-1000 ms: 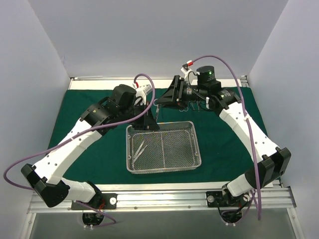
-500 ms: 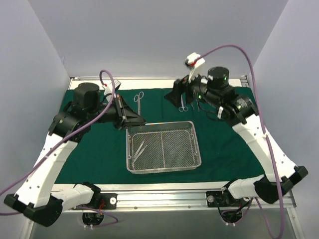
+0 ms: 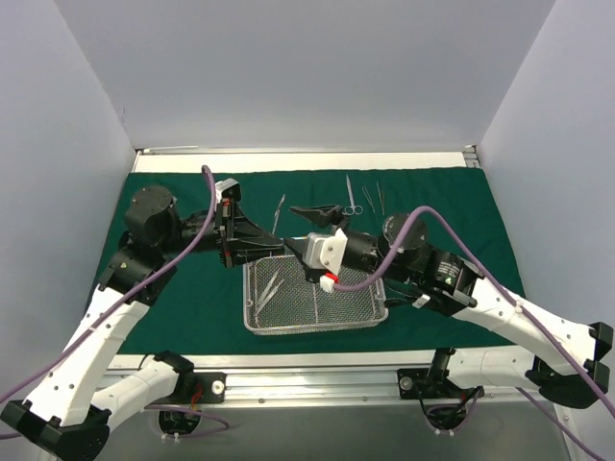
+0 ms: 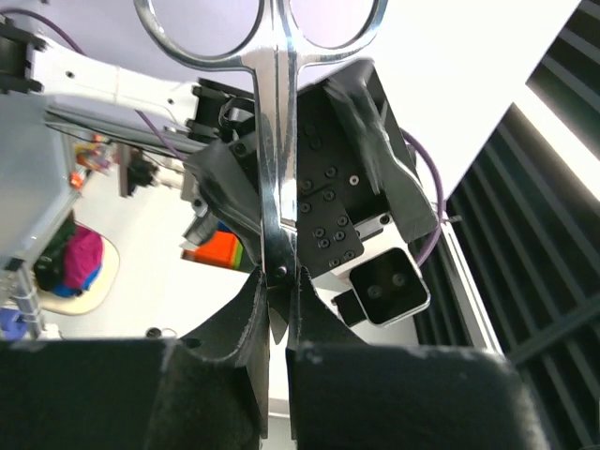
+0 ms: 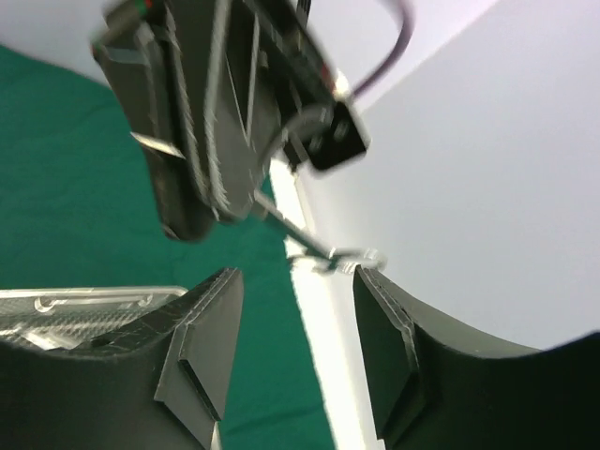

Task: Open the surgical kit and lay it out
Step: Place the medical item in the surgical kit.

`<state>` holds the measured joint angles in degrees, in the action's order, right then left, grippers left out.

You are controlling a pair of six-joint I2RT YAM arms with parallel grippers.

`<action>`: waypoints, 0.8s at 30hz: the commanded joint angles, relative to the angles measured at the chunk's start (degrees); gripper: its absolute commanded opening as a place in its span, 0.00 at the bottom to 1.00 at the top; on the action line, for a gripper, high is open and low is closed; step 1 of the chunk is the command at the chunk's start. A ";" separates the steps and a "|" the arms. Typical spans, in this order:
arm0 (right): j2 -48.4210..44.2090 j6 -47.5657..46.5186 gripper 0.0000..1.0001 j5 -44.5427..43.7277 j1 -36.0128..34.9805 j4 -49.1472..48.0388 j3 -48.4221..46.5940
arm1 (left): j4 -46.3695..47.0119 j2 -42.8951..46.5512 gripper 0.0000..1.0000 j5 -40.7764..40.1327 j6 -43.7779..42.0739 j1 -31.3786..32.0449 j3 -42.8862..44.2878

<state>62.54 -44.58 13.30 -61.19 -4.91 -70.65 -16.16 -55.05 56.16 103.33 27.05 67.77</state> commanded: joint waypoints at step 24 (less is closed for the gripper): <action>0.73 -17.21 0.45 0.23 -2.53 -8.98 0.52 | 27.15 2.40 0.02 2.02 31.50 -0.50 -5.46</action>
<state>62.28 -59.92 12.84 -63.46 -9.50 -69.63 10.85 -53.78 58.76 114.76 26.89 59.51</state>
